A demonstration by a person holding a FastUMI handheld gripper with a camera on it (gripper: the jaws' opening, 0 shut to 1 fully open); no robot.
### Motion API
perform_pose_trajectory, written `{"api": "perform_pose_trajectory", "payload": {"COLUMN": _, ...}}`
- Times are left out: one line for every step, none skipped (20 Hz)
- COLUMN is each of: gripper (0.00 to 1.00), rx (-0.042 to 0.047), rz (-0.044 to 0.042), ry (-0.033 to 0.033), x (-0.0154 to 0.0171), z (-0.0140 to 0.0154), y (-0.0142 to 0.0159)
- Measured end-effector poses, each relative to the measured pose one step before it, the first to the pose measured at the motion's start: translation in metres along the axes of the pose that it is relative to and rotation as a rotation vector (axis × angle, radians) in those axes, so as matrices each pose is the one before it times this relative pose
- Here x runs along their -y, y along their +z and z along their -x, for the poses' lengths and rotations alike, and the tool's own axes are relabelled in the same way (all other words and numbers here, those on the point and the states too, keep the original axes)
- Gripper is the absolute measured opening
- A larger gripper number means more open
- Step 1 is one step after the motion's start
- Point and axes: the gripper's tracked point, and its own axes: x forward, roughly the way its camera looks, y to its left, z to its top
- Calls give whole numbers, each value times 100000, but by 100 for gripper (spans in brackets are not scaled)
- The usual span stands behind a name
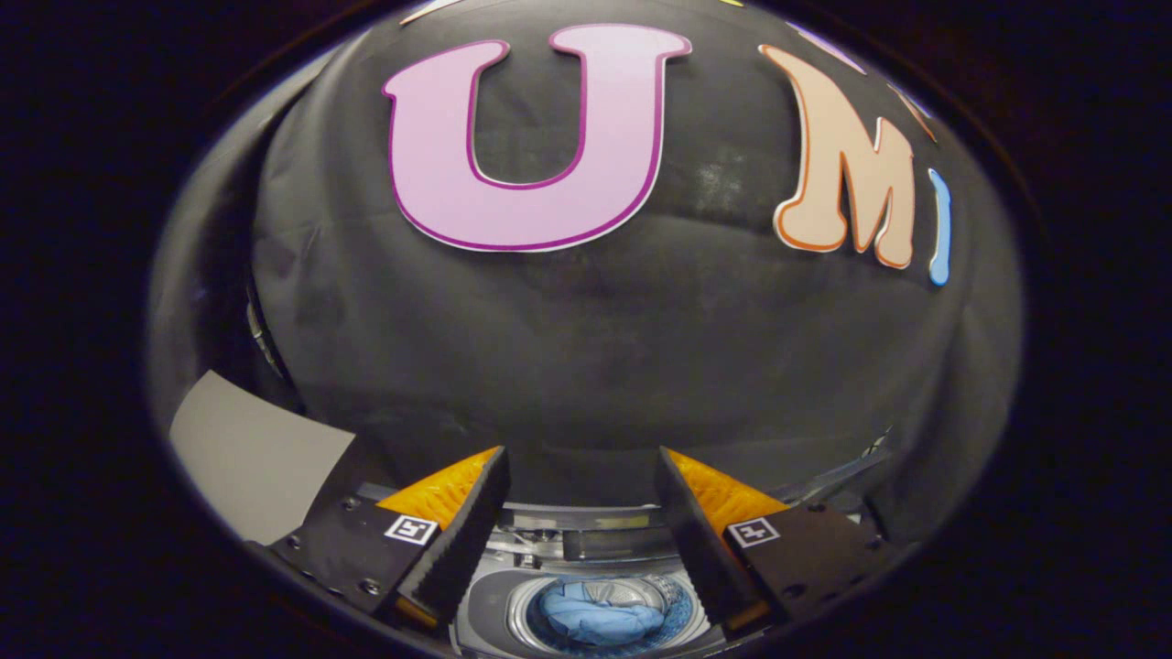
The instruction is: Put the clothes into the washing machine and then close the washing machine lid.
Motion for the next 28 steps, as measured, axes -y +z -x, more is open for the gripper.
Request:
{"api": "perform_pose_trajectory", "payload": {"gripper": 99, "rx": 2, "rz": 272, "ry": 222, "x": -2, "z": 739, "y": -432}}
{"api": "perform_pose_trajectory", "payload": {"gripper": 99, "rx": 155, "rz": 404, "ry": 122, "x": -43, "z": 757, "y": -472}}
{"api": "perform_pose_trajectory", "payload": {"gripper": 99, "rx": -60, "rz": 64, "ry": 72, "x": 34, "z": 542, "y": -481}}
{"api": "perform_pose_trajectory", "payload": {"gripper": 99, "rx": -94, "rz": -62, "ry": 120, "x": -49, "z": 640, "y": -581}}
{"api": "perform_pose_trajectory", "payload": {"gripper": 99, "rx": -278, "rz": -163, "ry": 247, "x": -39, "z": 711, "y": -631}}
{"api": "perform_pose_trajectory", "payload": {"gripper": 99, "rx": 178, "rz": -307, "ry": 226, "x": 3, "z": 629, "y": -533}}
{"api": "perform_pose_trajectory", "payload": {"gripper": 99, "rx": -86, "rz": -343, "ry": 226, "x": -164, "z": 573, "y": -793}}
{"api": "perform_pose_trajectory", "payload": {"gripper": 99, "rx": -117, "rz": -337, "ry": 314, "x": 42, "z": 520, "y": -711}}
{"api": "perform_pose_trajectory", "payload": {"gripper": 99, "rx": -383, "rz": -305, "ry": 502, "x": -11, "z": 562, "y": -805}}
{"api": "perform_pose_trajectory", "payload": {"gripper": 99, "rx": -346, "rz": -601, "ry": 561, "x": 26, "z": 414, "y": -735}}
{"api": "perform_pose_trajectory", "payload": {"gripper": 99, "rx": -528, "rz": -677, "ry": 546, "x": 92, "z": 470, "y": -316}}
{"api": "perform_pose_trajectory", "payload": {"gripper": 99, "rx": -1082, "rz": -580, "ry": 673, "x": 29, "z": 595, "y": -925}}
{"api": "perform_pose_trajectory", "payload": {"gripper": 99, "rx": -851, "rz": -520, "ry": 370, "x": -28, "z": 330, "y": -808}}
{"api": "perform_pose_trajectory", "payload": {"gripper": 99, "rx": -154, "rz": -601, "ry": 793, "x": 28, "z": 396, "y": -505}}
{"api": "perform_pose_trajectory", "payload": {"gripper": 99, "rx": 207, "rz": -709, "ry": 387, "x": -54, "z": 649, "y": -514}}
{"api": "perform_pose_trajectory", "payload": {"gripper": 99, "rx": 714, "rz": -629, "ry": 583, "x": 133, "z": 462, "y": -145}}
{"api": "perform_pose_trajectory", "payload": {"gripper": 99, "rx": 907, "rz": -383, "ry": 471, "x": 49, "z": 319, "y": 30}}
{"api": "perform_pose_trajectory", "payload": {"gripper": 99, "rx": 802, "rz": -188, "ry": 444, "x": 135, "z": 432, "y": -50}}
{"api": "perform_pose_trajectory", "payload": {"gripper": 98, "rx": 1365, "rz": -11, "ry": 418, "x": 27, "z": 293, "y": 125}}
{"api": "perform_pose_trajectory", "payload": {"gripper": 98, "rx": 1346, "rz": 284, "ry": 178, "x": 100, "z": 468, "y": 189}}
{"api": "perform_pose_trajectory", "payload": {"gripper": 98, "rx": 1629, "rz": 207, "ry": 74, "x": 65, "z": 566, "y": 203}}
{"api": "perform_pose_trajectory", "payload": {"gripper": 98, "rx": 1672, "rz": 91, "ry": 340, "x": 70, "z": 511, "y": 209}}
{"api": "perform_pose_trajectory", "payload": {"gripper": 98, "rx": 1592, "rz": -106, "ry": 338, "x": 84, "z": 434, "y": 187}}
{"api": "perform_pose_trajectory", "payload": {"gripper": 98, "rx": 1232, "rz": 189, "ry": 62, "x": 156, "z": 480, "y": 83}}
{"api": "perform_pose_trajectory", "payload": {"gripper": 99, "rx": 1359, "rz": 328, "ry": 134, "x": 129, "z": 345, "y": 79}}
{"api": "perform_pose_trajectory", "payload": {"gripper": 98, "rx": 1156, "rz": 577, "ry": -123, "x": 213, "z": 341, "y": 141}}
{"api": "perform_pose_trajectory", "payload": {"gripper": 98, "rx": 896, "rz": 723, "ry": -192, "x": 280, "z": 261, "y": 1}}
{"api": "perform_pose_trajectory", "payload": {"gripper": 98, "rx": 901, "rz": 545, "ry": -299, "x": 344, "z": 278, "y": -77}}
